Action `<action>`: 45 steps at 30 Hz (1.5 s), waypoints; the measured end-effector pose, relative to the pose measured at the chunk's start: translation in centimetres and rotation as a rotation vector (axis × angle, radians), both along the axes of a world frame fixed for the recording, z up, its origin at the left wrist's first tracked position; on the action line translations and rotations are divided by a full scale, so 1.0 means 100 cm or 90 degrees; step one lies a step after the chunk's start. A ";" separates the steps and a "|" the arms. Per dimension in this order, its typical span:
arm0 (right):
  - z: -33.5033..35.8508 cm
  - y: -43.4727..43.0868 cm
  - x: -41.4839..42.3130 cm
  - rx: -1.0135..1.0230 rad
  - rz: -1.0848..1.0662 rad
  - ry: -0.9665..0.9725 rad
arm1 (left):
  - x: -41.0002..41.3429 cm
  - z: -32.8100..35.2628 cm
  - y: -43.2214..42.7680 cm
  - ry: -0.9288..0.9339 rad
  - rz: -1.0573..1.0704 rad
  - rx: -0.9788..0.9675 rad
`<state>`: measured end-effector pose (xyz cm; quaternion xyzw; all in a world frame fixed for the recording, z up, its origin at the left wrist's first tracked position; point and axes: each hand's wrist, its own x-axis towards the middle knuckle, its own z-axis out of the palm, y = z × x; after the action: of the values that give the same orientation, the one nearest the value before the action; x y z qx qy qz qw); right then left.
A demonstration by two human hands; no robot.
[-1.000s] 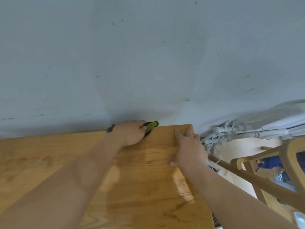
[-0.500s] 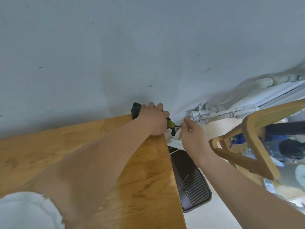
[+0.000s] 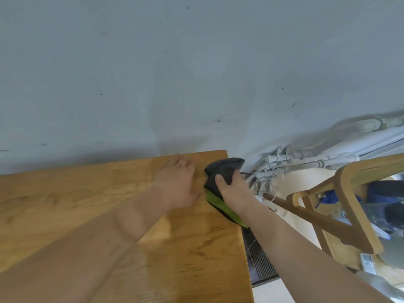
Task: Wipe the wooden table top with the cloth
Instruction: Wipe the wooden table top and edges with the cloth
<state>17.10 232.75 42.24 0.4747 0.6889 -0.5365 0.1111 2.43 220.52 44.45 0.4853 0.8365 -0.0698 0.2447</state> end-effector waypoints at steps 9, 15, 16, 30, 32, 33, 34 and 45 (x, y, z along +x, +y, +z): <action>-0.021 0.004 -0.053 0.199 0.050 -0.157 | 0.006 -0.018 -0.005 -0.016 0.008 -0.134; -0.042 0.057 -0.091 0.149 0.013 -0.037 | 0.007 -0.018 0.000 -0.007 0.008 -0.155; -0.046 0.058 -0.089 0.150 0.011 -0.025 | 0.007 -0.017 0.000 -0.007 0.007 -0.158; -0.040 -0.037 0.033 0.215 0.001 -0.059 | 0.007 -0.019 0.000 -0.023 0.019 -0.175; -0.041 -0.031 0.022 0.234 0.012 -0.081 | 0.005 -0.020 0.001 -0.021 0.021 -0.173; -0.042 -0.025 0.013 0.239 0.017 -0.082 | 0.005 -0.020 0.001 -0.019 0.021 -0.172; -0.042 -0.016 0.001 0.241 0.018 -0.078 | 0.005 -0.021 0.002 -0.017 0.019 -0.173; -0.046 0.028 -0.057 0.251 0.011 -0.011 | 0.009 -0.020 -0.003 -0.015 0.013 -0.156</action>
<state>11.41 235.55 37.64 0.4861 0.7836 -0.3859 0.0266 3.34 220.23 42.41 0.4441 0.8237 -0.1630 0.3127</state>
